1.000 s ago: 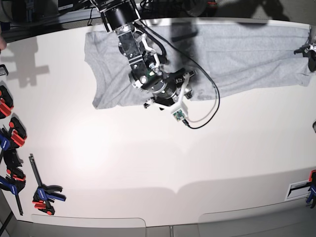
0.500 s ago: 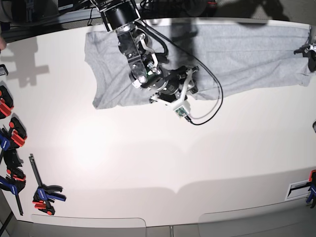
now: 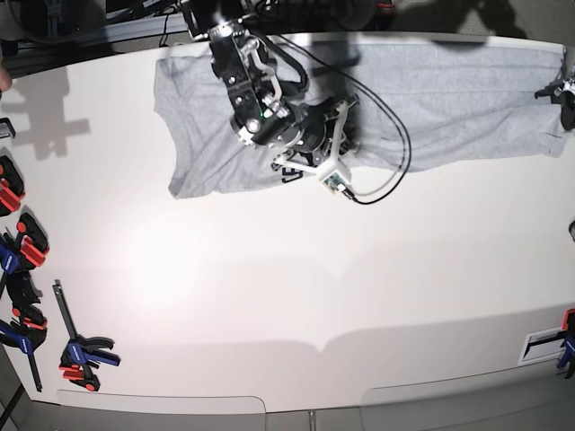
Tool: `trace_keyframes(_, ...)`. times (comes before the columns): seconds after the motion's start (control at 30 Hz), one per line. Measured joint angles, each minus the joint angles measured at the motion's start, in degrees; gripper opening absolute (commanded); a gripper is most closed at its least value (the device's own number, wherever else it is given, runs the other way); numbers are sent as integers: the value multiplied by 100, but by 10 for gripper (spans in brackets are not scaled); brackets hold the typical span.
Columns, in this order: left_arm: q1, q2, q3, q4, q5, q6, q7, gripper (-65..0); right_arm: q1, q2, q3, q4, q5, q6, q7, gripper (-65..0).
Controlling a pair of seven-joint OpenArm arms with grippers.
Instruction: Fold the T-shirt properly
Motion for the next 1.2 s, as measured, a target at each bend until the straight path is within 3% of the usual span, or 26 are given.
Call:
trace_keyframes(0.17, 0, -2, 0, 0, 0, 0, 2, -650, -197, -2, 0, 544, 11, 48, -376, -650)
trace_keyframes(0.6, 0, -2, 0, 0, 4, 0, 2, -650, -387, 0, 2, 623, 33, 173, -1248, -650)
trace_keyframes(0.7, 0, 0, 0, 0, 306, -2, 0, -650, -483, -2, 2, 817, 44, 173, -1266, -650)
trace_keyframes(1.2, -46, -2, 0, 0, 520, 59, -192, -650, -1233, -2, 7, 1434, 184, 177, -1543, -650)
